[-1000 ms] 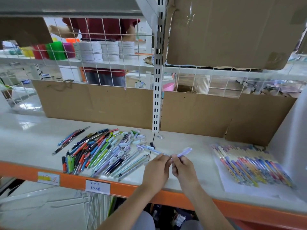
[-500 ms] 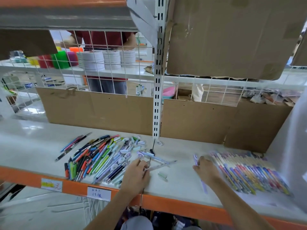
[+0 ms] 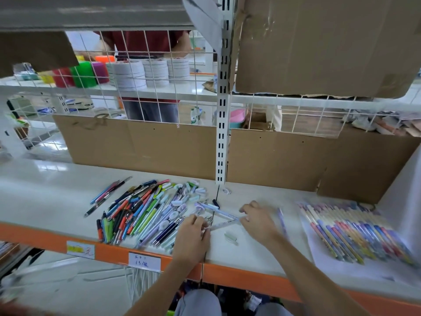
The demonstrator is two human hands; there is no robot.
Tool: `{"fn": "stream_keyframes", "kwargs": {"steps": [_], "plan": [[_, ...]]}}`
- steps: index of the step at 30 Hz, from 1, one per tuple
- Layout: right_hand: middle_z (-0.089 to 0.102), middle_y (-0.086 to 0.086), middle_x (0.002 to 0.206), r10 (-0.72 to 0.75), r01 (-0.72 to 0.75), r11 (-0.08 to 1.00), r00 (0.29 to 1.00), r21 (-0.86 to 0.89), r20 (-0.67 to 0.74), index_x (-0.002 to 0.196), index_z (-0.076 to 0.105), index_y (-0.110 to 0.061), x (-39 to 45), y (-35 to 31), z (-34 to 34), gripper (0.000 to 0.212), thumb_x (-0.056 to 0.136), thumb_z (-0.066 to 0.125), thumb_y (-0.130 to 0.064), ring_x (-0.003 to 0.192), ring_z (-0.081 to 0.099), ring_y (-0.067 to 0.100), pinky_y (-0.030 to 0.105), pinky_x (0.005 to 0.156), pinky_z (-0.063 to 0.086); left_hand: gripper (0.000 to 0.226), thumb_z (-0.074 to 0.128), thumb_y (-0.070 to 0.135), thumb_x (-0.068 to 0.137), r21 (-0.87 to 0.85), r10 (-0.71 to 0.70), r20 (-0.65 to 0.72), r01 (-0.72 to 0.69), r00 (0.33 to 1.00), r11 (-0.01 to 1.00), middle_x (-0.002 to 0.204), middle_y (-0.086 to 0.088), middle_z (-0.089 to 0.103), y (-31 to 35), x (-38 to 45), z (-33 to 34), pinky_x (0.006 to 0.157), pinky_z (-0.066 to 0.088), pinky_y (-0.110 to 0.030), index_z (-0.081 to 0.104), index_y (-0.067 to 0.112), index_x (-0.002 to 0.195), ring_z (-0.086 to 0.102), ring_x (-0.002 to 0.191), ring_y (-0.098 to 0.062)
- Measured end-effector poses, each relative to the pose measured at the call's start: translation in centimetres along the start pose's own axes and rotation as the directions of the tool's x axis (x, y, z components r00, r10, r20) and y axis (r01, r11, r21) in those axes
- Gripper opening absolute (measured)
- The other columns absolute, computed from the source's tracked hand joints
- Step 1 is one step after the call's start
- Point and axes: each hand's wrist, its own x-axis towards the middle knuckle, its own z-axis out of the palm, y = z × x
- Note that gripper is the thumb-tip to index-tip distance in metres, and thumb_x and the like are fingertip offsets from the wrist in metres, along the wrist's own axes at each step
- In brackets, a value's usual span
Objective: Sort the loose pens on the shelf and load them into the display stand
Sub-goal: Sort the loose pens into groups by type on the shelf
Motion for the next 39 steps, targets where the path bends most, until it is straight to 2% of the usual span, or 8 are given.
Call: {"fn": "stream_keyframes", "kwargs": {"steps": [7,11,17,20,24,29,33,39], "plan": [[0.044,0.002,0.095,-0.036,0.024,0.991,0.995,0.131,0.09,0.103,0.066,-0.009,1.1,-1.0,1.0,0.019,0.089,0.053,-0.01,0.087,0.049,0.018,0.023,0.072,0.035,0.024,0.057,0.037,0.087,0.083,0.04,-0.009,-0.039,0.999,0.996,0.1,0.004,0.051,-0.3,0.1,0.2,0.085,0.04,-0.028,0.063,0.018,0.1,0.044,0.094,-0.015],[0.048,0.001,0.093,-0.066,0.039,0.98,0.988,0.194,0.137,0.098,0.068,-0.012,0.7,-2.0,1.0,0.016,0.087,0.059,-0.019,0.086,0.051,0.015,0.024,0.076,0.041,0.028,0.055,0.045,0.088,0.13,0.049,0.028,-0.053,0.998,0.99,0.098,0.006,0.051,-0.3,0.1,0.1,0.086,0.038,-0.026,0.063,0.02,0.096,0.042,0.093,-0.012],[0.045,-0.001,0.095,0.004,-0.009,0.997,0.997,0.076,0.078,0.087,0.056,-0.02,0.8,-3.4,0.8,0.008,0.091,0.052,-0.025,0.093,0.054,0.019,0.026,0.069,0.036,0.03,0.049,0.043,0.09,0.192,0.047,0.048,-0.055,0.998,0.98,0.102,0.005,0.054,0.2,-0.2,-0.5,0.092,0.036,-0.027,0.062,0.018,0.1,0.043,0.098,-0.014],[0.046,-0.001,0.093,0.031,-0.03,0.997,1.0,0.065,-0.006,0.075,0.047,-0.022,0.5,-3.3,-0.6,0.015,0.089,0.049,-0.025,0.085,0.051,0.02,0.026,0.065,0.034,0.03,0.044,0.042,0.092,0.29,0.019,0.05,-0.032,0.999,0.957,0.106,0.004,0.053,0.1,-0.2,-0.9,0.092,0.034,-0.027,0.06,0.019,0.102,0.044,0.102,-0.014],[0.053,0.0,0.087,0.001,-0.002,1.0,0.998,0.016,0.071,0.07,0.047,-0.018,-0.9,-3.8,-1.5,0.021,0.086,0.049,-0.031,0.078,0.051,0.019,0.026,0.055,0.032,0.027,0.047,0.042,0.09,0.334,-0.077,0.027,0.063,0.997,0.941,0.102,0.003,0.047,-0.6,-0.3,-1.7,0.093,0.033,-0.028,0.06,0.019,0.093,0.044,0.103,-0.016],[0.046,0.002,0.073,-0.156,0.149,0.988,0.956,0.046,0.249,0.061,0.035,-0.015,-3.1,-6.3,0.5,0.038,0.089,0.049,-0.037,0.069,0.044,0.018,0.03,0.059,0.034,0.018,0.053,0.04,0.087,0.232,-0.125,0.022,0.117,0.992,0.966,0.092,0.007,0.042,-1.8,-0.2,-3.1,0.088,0.037,-0.027,0.055,0.022,0.09,0.046,0.097,-0.014],[0.043,-0.002,0.068,-0.193,0.185,0.981,0.945,0.055,0.265,0.059,0.035,-0.017,-1.9,-7.1,1.3,0.042,0.093,0.048,-0.039,0.07,0.044,0.018,0.029,0.056,0.032,0.015,0.052,0.031,0.09,0.162,-0.112,0.003,0.11,0.994,0.981,0.088,0.006,0.042,-2.3,-0.6,-3.8,0.082,0.038,-0.026,0.057,0.017,0.093,0.045,0.087,-0.013],[0.061,0.006,0.1,-0.114,0.102,0.99,0.985,0.102,0.129,0.086,0.055,-0.017,2.2,-7.7,1.5,0.011,0.093,0.047,-0.022,0.089,0.055,0.022,0.028,0.067,0.039,0.006,0.051,0.017,0.089,0.075,-0.147,-0.16,0.16,0.976,0.984,0.088,0.008,0.044,-2.9,-1.7,-3.0,0.079,0.029,-0.022,0.057,0.017,0.09,0.039,0.086,-0.01]]}}
